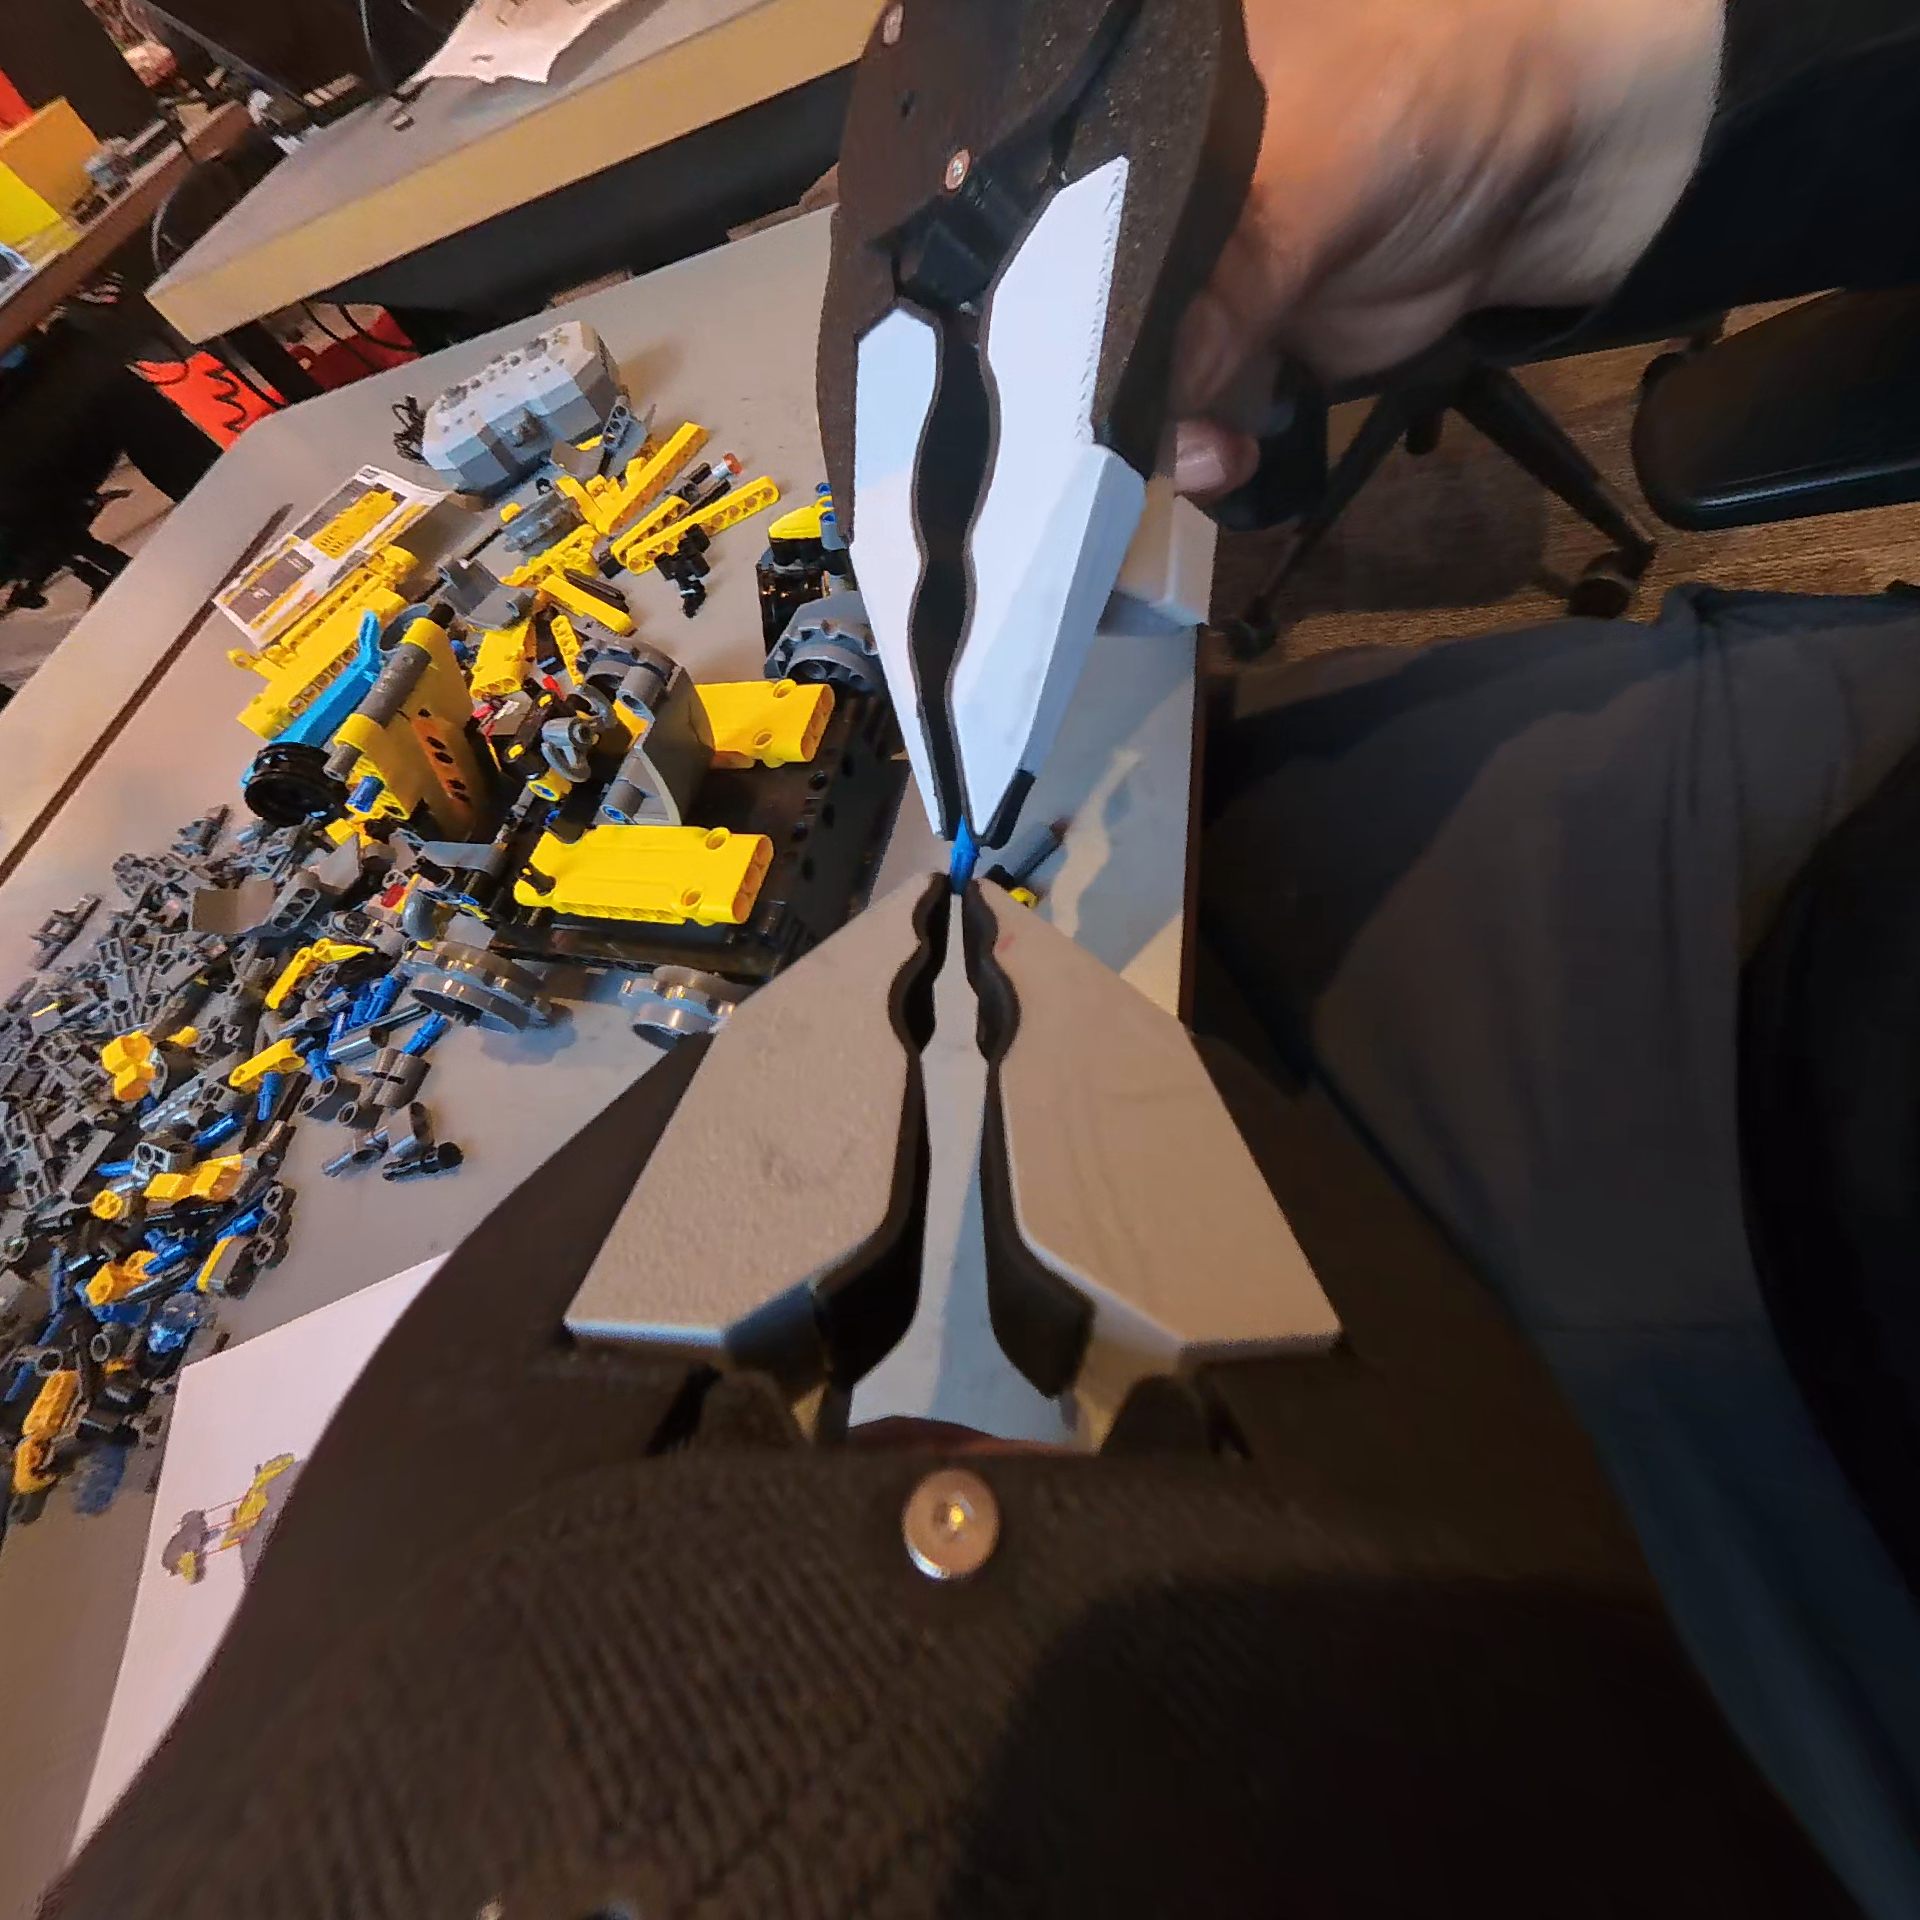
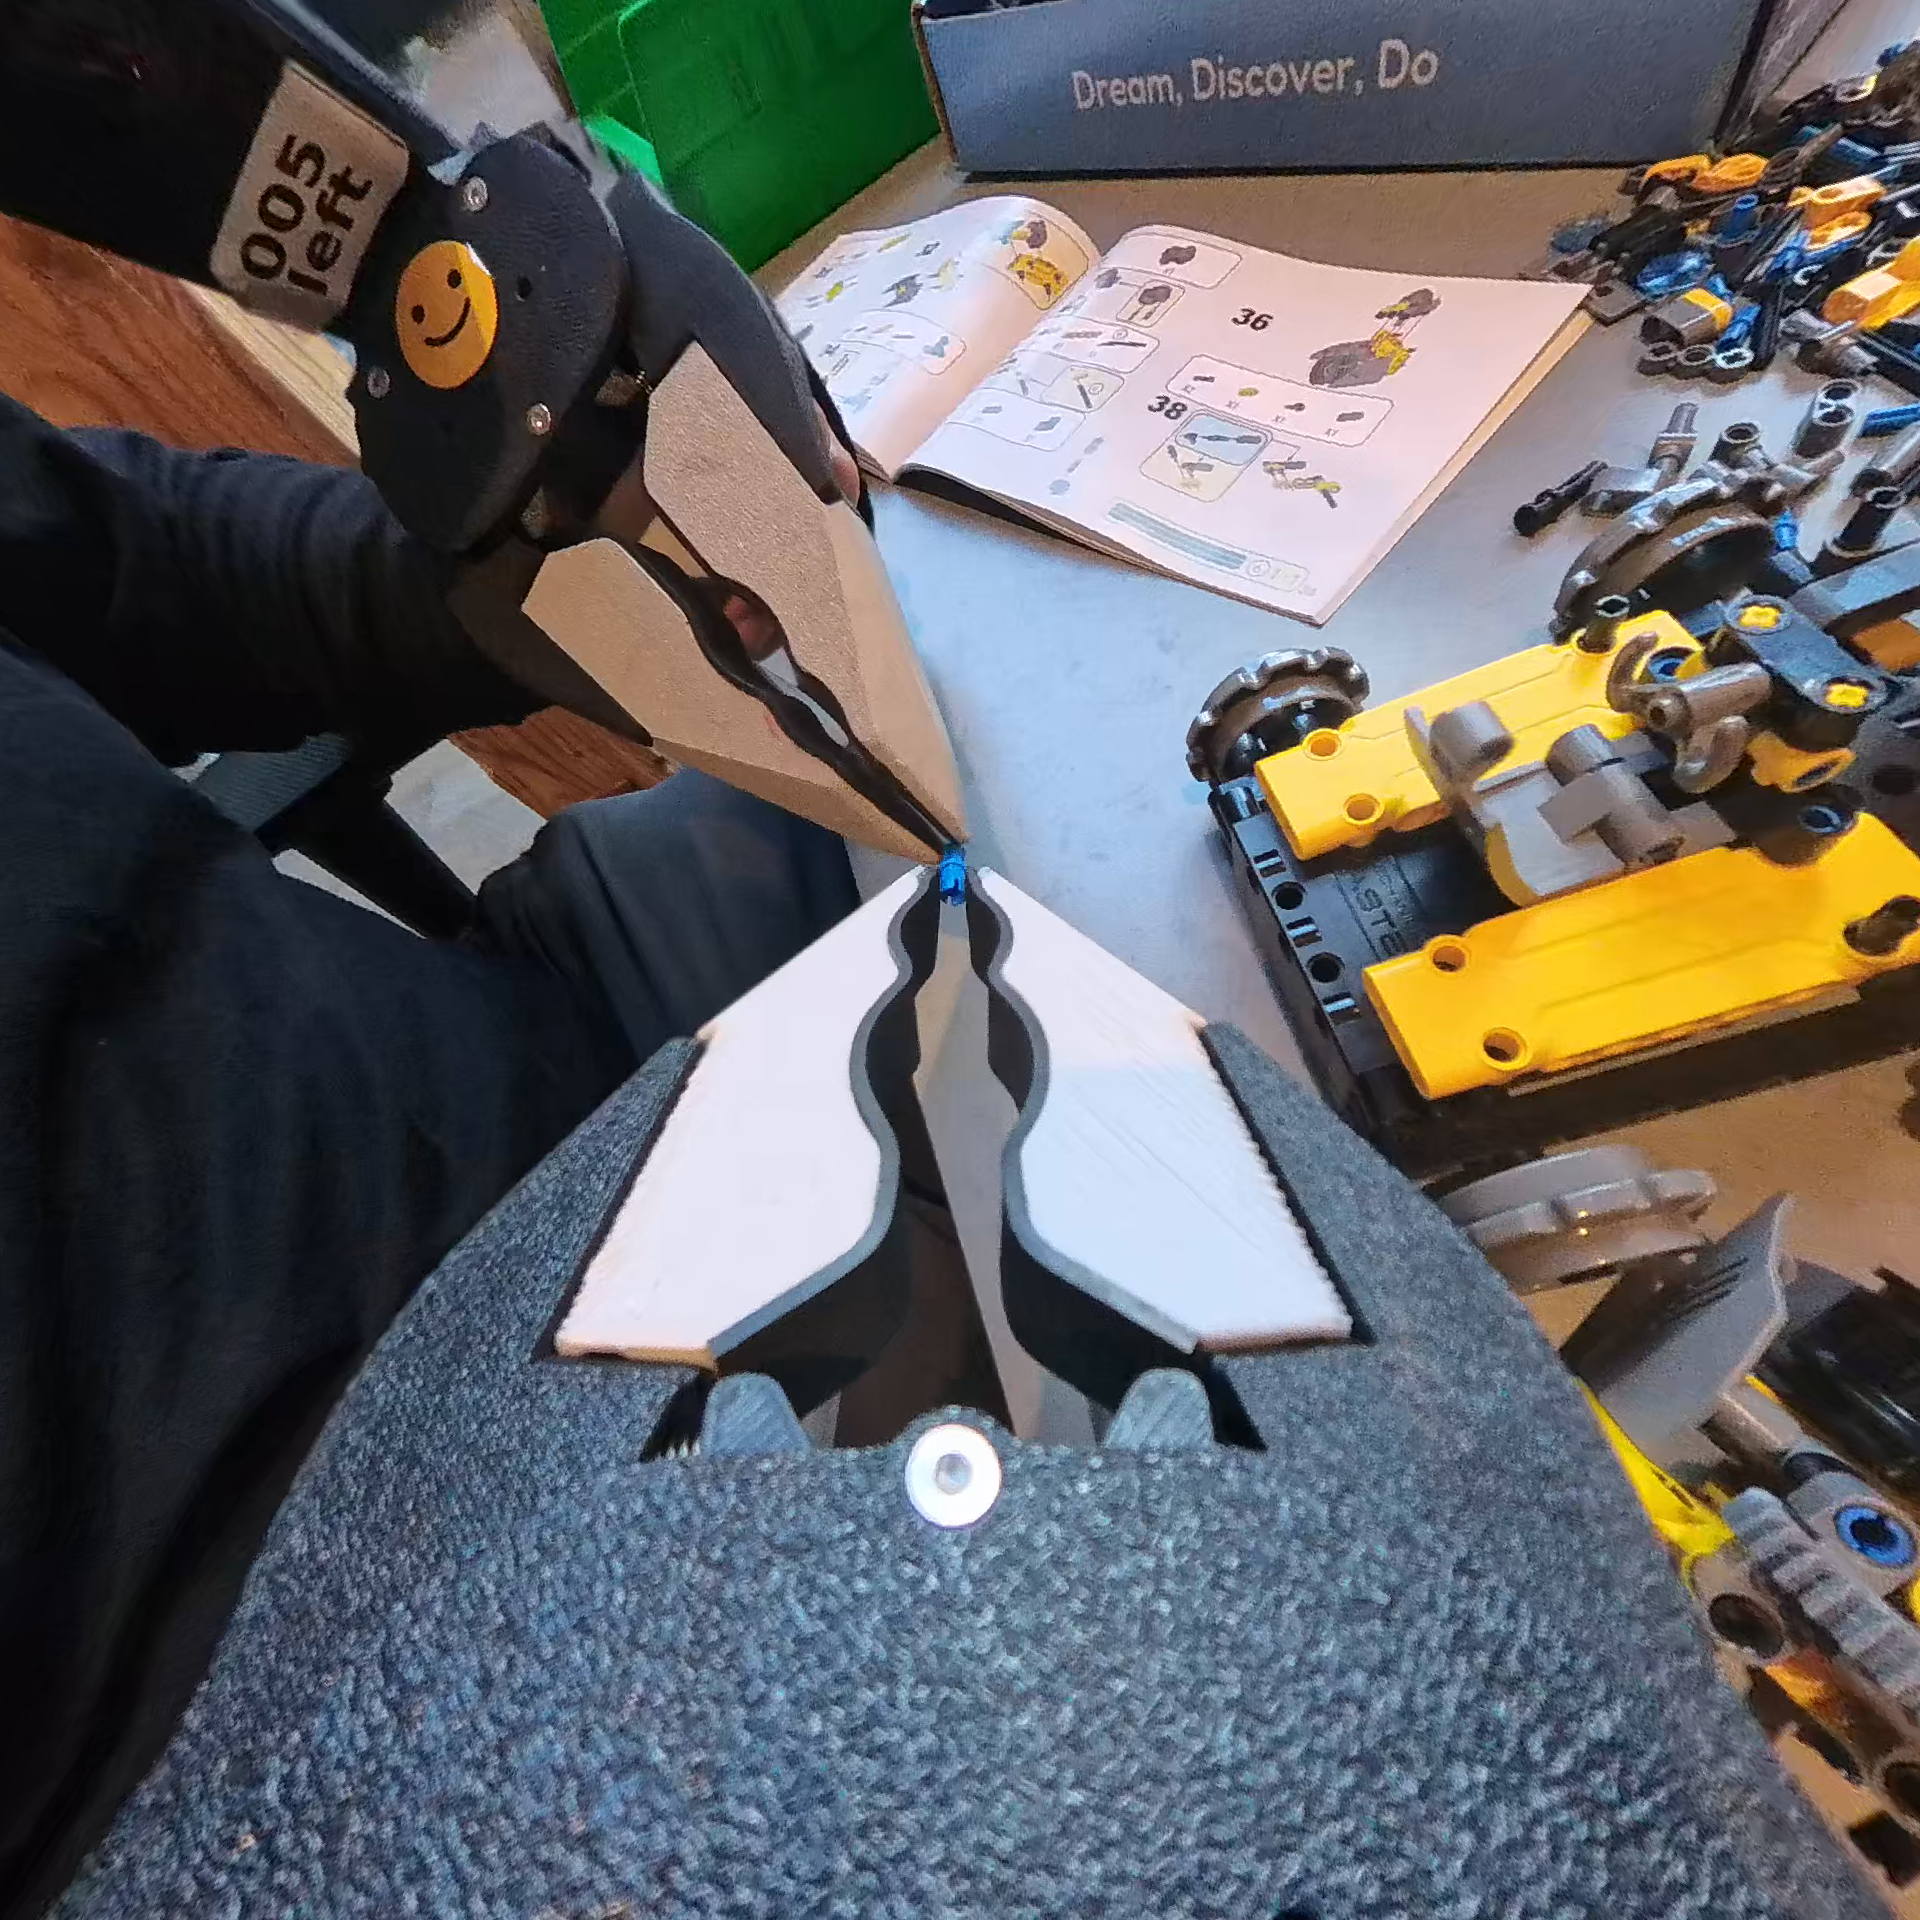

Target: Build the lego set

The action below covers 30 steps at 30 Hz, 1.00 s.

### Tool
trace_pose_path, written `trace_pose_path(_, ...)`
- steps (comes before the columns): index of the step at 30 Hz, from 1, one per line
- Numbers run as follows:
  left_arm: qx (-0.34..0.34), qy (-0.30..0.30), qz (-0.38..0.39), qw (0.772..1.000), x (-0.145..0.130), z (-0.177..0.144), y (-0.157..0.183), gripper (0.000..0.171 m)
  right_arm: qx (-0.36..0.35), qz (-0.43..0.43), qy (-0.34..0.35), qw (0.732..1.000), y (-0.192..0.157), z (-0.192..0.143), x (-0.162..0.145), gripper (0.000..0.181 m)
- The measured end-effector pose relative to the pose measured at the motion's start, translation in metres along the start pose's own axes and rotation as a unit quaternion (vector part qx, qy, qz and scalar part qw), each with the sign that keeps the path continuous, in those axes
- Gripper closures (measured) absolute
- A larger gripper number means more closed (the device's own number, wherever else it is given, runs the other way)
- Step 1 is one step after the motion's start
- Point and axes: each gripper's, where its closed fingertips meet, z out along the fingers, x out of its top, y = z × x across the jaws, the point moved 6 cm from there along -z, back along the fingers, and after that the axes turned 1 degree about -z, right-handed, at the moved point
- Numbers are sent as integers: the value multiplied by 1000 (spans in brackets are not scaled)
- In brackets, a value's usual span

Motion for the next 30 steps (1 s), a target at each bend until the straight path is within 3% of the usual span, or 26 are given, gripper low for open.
trace_pose_path(5,-21,9,-40,999,0,4,0,171,3,10,-5,1000,2,-5,-2,177)
trace_pose_path(6,-34,-4,-62,997,-3,7,0,171,-8,9,-15,1000,4,-7,-5,177)
trace_pose_path(9,-55,-71,-130,987,-15,21,-1,146,-61,9,-45,997,17,-18,-15,177)
trace_pose_path(13,-68,-92,-171,979,-8,35,8,149,-80,33,-50,995,19,-27,-25,178)
trace_pose_path(19,-51,-140,-141,979,-14,45,7,150,-70,41,-51,995,15,-25,-31,177)
trace_pose_path(23,-38,-150,-79,985,-17,40,3,148,-60,53,-58,995,17,-23,-37,177)
trace_pose_path(30,-118,-141,-34,982,-18,40,4,167,-92,35,-73,992,20,-24,-40,177)
